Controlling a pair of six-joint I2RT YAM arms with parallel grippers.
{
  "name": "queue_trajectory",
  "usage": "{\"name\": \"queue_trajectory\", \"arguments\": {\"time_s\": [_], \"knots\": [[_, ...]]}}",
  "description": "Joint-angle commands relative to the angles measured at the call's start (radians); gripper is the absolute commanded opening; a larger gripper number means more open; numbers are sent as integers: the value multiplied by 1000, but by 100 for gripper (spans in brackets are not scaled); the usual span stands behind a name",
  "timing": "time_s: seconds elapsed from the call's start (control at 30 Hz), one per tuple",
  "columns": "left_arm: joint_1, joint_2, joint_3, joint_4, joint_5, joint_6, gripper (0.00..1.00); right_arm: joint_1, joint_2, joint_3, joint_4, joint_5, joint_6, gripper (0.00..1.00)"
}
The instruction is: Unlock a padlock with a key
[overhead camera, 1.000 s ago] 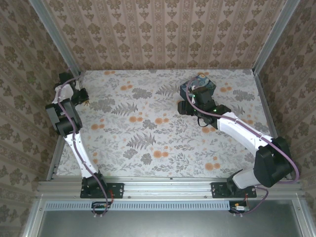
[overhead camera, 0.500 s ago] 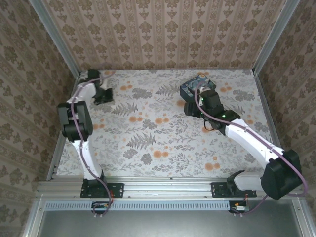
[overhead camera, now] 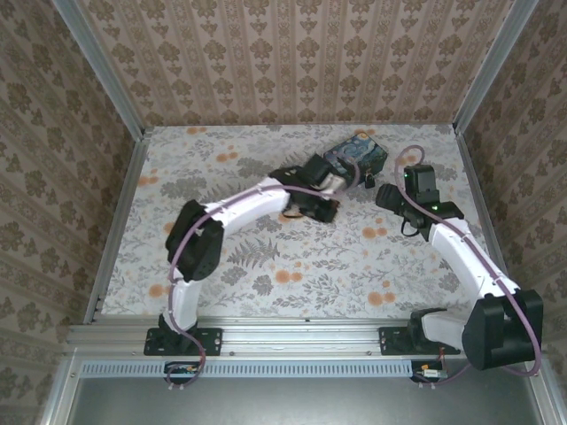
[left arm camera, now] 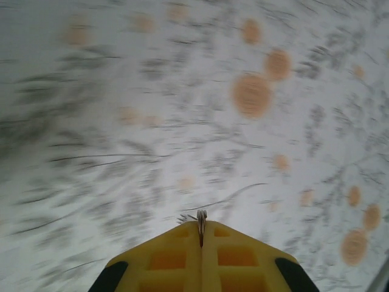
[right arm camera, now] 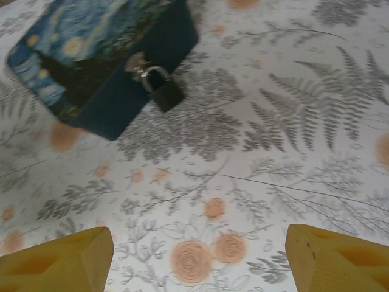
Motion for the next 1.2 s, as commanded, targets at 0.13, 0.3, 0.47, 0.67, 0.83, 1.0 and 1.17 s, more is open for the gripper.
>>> {"name": "queue_trajectory", "arguments": {"time_s": [0.13,0.3,0.47,0.67,0.83,1.0,1.17], "knots": [[-118,148,128,28,62,-138,2,-118,-23,-58,-73,70,76,76],[-158,227,179,27,66,-164,1,-164,-11,-88,-54,74,119,75],[-153,238,169,20,62,-156,9,-170,11,-93,-8,-3,106,73],[-109,146,84,30,69,-146,44,-136,65,-59,32,-128,73,73],[-21,8,22,37,109,-118,53,-88,112,6,70,-191,99,75],[144,15,112,24,69,-39,61,-51,185,94,132,-211,147,83],[295,222,355,56,28,2,73,10,323,161,221,-198,215,89]]}}
